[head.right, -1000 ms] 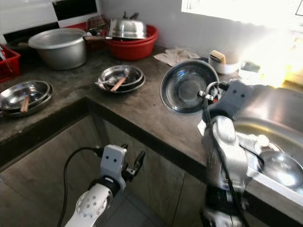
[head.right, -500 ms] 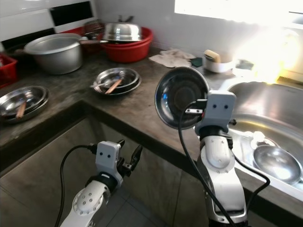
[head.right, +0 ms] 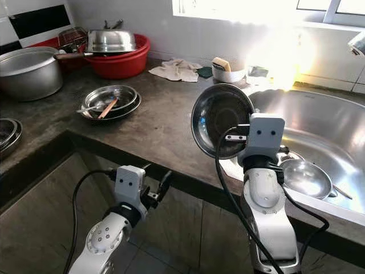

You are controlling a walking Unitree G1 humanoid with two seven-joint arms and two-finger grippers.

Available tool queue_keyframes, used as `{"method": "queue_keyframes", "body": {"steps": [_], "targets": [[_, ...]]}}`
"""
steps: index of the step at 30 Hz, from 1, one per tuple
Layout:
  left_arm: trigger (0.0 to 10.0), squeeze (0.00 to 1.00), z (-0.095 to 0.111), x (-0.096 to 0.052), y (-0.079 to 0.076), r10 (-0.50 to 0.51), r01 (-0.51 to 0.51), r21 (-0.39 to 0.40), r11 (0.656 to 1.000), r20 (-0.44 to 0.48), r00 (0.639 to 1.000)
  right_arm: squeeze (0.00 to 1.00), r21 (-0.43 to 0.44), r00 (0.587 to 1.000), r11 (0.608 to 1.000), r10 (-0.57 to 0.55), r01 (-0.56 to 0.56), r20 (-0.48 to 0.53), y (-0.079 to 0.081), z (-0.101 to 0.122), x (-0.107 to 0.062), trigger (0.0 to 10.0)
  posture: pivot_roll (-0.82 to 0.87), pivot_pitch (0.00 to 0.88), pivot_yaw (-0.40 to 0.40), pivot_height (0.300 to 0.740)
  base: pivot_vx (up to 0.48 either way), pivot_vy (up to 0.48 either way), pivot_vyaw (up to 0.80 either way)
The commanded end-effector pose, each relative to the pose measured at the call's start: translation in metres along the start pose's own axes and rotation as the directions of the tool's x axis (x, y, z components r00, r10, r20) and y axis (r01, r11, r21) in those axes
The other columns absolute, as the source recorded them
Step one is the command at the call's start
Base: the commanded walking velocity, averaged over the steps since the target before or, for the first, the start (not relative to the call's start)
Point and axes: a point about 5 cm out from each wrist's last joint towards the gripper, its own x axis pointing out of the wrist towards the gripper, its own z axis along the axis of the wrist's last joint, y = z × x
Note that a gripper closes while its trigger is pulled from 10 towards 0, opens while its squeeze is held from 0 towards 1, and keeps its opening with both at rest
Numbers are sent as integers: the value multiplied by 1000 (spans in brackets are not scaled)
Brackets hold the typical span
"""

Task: Kitchen organization

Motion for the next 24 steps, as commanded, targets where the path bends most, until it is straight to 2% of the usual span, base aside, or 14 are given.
{"method": "queue_keyframes", "body": {"steps": [1,13,16,19,24], "targets": [[10000,0,0,1,3,0,0,20,1000,-3,1000,0,5,999,1000,5,-5,51,3,11,1,0,85,23,-3,740,0,0,-788],[10000,0,0,3,2,-23,23,57,998,3,1000,0,-16,998,1000,-3,4,58,4,11,2,0,86,19,-2,740,0,0,-781],[10000,0,0,2,1,-34,33,85,996,1,999,0,-20,998,1000,-7,8,57,4,11,2,0,87,16,0,740,91,-362,-781],[10000,0,0,4,1,-25,25,57,998,5,1000,0,-26,998,1000,-10,12,59,4,11,2,0,86,12,0,740,182,-260,-773],[10000,0,-1,5,2,-19,20,87,996,-4,1000,0,-53,998,998,19,-15,66,6,11,5,0,87,10,-1,740,0,0,-253]]}}
